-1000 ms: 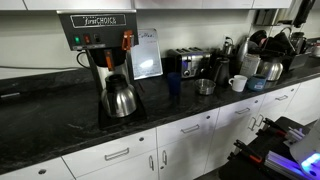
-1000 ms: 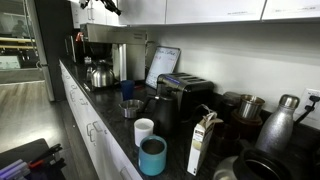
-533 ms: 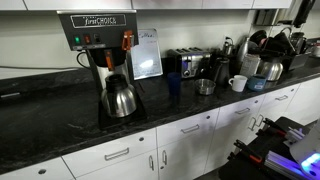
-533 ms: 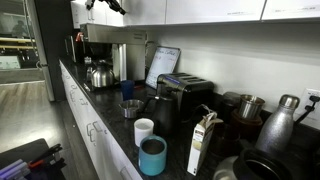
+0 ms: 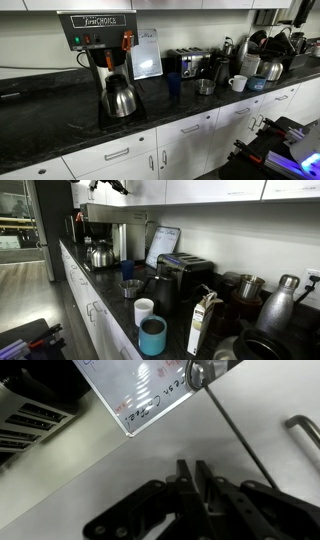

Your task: Close the cupboard

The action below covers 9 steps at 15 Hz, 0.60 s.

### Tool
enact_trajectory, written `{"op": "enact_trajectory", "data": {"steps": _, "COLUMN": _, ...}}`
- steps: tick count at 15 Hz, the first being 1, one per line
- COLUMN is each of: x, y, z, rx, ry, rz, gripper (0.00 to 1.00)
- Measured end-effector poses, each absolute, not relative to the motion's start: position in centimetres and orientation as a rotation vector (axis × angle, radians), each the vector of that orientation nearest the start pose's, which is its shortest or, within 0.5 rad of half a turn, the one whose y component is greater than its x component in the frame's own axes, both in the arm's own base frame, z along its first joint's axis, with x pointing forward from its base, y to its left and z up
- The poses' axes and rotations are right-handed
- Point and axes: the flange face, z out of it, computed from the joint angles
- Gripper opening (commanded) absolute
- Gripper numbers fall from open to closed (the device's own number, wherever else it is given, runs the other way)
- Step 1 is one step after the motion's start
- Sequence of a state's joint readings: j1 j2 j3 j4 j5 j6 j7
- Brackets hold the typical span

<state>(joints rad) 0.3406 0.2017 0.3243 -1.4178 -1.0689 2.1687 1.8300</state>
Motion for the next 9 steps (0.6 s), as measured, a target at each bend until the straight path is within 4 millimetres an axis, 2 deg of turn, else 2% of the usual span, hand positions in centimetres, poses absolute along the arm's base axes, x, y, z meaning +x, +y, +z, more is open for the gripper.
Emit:
{"op": "enact_trajectory", "data": {"steps": 1, "x": 55.4, "y": 36.3, "z": 66.9, "rx": -2.350, "ry": 1.010, "rz": -1.526, "gripper": 0.43}}
{"op": "enact_trajectory", "data": {"steps": 4, "x": 54.7, "y": 36.9, "z": 66.8, "rx": -2.374, "ry": 1.012, "rz": -1.532, "gripper": 0.51}}
{"op": "enact_trajectory", "data": {"steps": 8, "x": 51.6, "y": 38.4, "z": 67.7, "rx": -2.404, "ry": 0.935, "rz": -1.545, "gripper": 0.81}}
{"op": "enact_trajectory", "data": {"steps": 9, "x": 50.4, "y": 38.6, "z": 68.1, "rx": -2.414, "ry": 0.912, "rz": -1.555, "gripper": 0.63}}
